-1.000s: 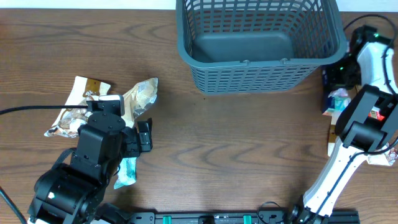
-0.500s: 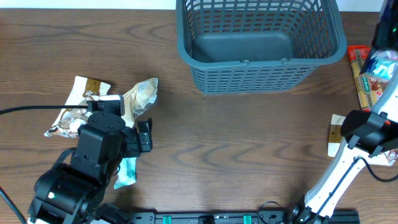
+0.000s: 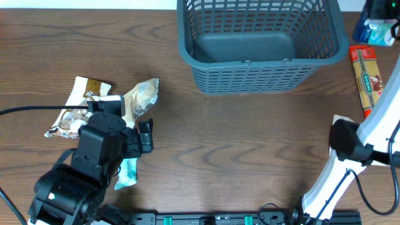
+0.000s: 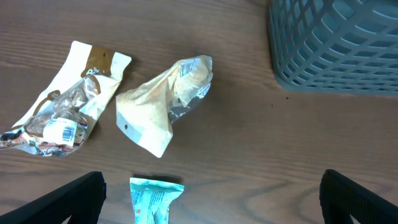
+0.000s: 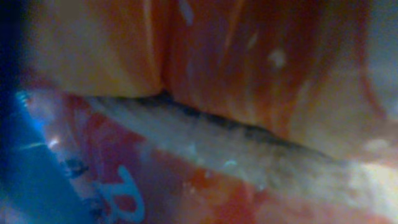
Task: Pack container
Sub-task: 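Lift the Kleenex pack with the right gripper and carry it into the basket, then open the right gripper to drop the Kleenex pack in the basket, then move the right gripper to the red San Remo spaghetti box and grasp it, then lift the spaghetti box with the right gripper and carry it over the basket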
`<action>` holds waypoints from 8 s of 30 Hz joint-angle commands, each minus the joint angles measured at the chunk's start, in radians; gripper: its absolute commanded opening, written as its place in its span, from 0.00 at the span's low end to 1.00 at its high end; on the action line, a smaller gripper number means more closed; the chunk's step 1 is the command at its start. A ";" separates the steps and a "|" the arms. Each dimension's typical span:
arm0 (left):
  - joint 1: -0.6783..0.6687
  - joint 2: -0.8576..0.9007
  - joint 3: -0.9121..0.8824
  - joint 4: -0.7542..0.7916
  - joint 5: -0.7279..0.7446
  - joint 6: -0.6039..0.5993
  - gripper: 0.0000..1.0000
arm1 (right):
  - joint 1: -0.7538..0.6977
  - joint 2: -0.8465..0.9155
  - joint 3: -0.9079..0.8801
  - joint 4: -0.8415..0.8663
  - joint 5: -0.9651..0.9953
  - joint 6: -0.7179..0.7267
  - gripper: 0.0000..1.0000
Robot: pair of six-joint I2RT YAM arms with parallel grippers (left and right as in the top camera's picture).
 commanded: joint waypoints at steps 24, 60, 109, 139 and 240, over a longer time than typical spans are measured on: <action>0.004 0.000 0.018 -0.003 -0.012 0.006 0.99 | 0.243 0.097 -0.135 0.054 0.001 0.105 0.01; 0.004 0.000 0.018 -0.003 -0.012 0.006 0.99 | 0.246 0.267 -0.174 0.060 -0.015 0.130 0.11; 0.004 0.000 0.018 -0.003 -0.012 0.006 0.99 | 0.144 -0.163 -0.203 0.286 0.127 0.096 0.94; 0.004 0.000 0.018 -0.003 -0.012 0.006 0.99 | -0.395 0.272 -0.214 -0.105 -0.044 -0.361 0.99; 0.004 0.000 0.018 -0.003 -0.012 0.006 0.99 | -0.159 -0.027 -0.076 0.104 -0.325 -0.110 0.02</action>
